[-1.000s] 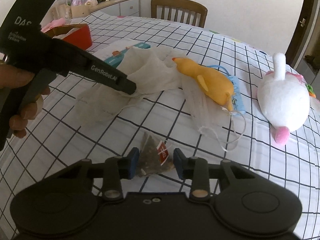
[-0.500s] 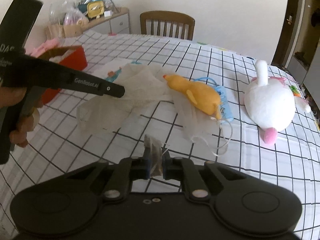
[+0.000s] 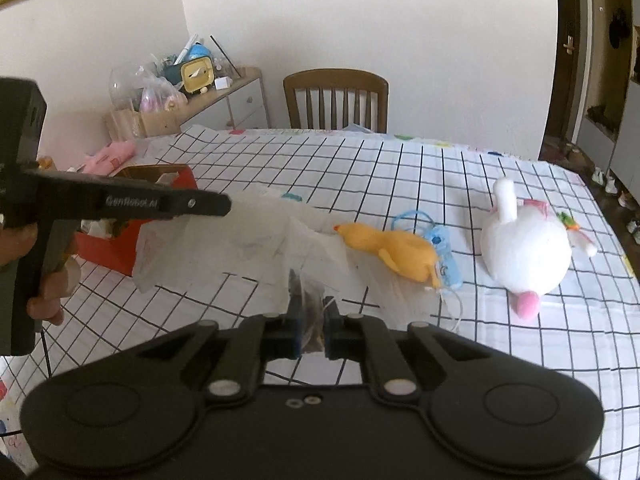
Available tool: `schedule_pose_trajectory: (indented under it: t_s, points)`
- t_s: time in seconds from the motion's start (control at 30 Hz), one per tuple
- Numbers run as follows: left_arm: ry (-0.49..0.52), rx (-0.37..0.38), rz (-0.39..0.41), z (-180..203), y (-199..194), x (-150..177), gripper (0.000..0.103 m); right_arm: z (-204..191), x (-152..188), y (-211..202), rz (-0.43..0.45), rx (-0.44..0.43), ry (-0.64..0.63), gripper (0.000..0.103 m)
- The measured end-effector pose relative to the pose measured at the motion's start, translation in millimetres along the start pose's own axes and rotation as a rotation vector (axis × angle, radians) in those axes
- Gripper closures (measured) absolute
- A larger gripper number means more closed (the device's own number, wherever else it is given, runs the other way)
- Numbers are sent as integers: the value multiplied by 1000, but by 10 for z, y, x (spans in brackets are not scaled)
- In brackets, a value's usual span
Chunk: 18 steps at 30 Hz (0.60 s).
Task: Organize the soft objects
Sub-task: 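Lift the mesh cloth with the left gripper while the right gripper holds the tea bag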
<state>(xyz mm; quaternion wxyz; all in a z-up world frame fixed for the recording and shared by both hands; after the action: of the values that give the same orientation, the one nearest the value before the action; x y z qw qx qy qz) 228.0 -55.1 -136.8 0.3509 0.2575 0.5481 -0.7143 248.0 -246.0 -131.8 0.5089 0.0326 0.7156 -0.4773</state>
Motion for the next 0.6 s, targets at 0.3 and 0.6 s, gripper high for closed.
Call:
schedule_pose_trajectory:
  t_s: [0.3,0.6]
  points:
    - [17,113,-87,128,-65,254,95,15,121,-11,-28,2,38,94]
    - [25,103,-163,269,354,332,95,85,209,-46,-34,11,71,94]
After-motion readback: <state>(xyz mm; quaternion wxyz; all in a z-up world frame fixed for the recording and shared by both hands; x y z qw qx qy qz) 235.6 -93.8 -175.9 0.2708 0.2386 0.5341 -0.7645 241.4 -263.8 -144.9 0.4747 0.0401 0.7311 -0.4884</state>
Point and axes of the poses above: each gripper's, at about its wrist camera, not at the fingertips, and y roughly the way its jaws point, z to its right, x to its underside, the point moved 5 cm from there along y, roughly the way its jaws point, and after that the axes turned 6 degrees about -y, right-handed, at the moved point
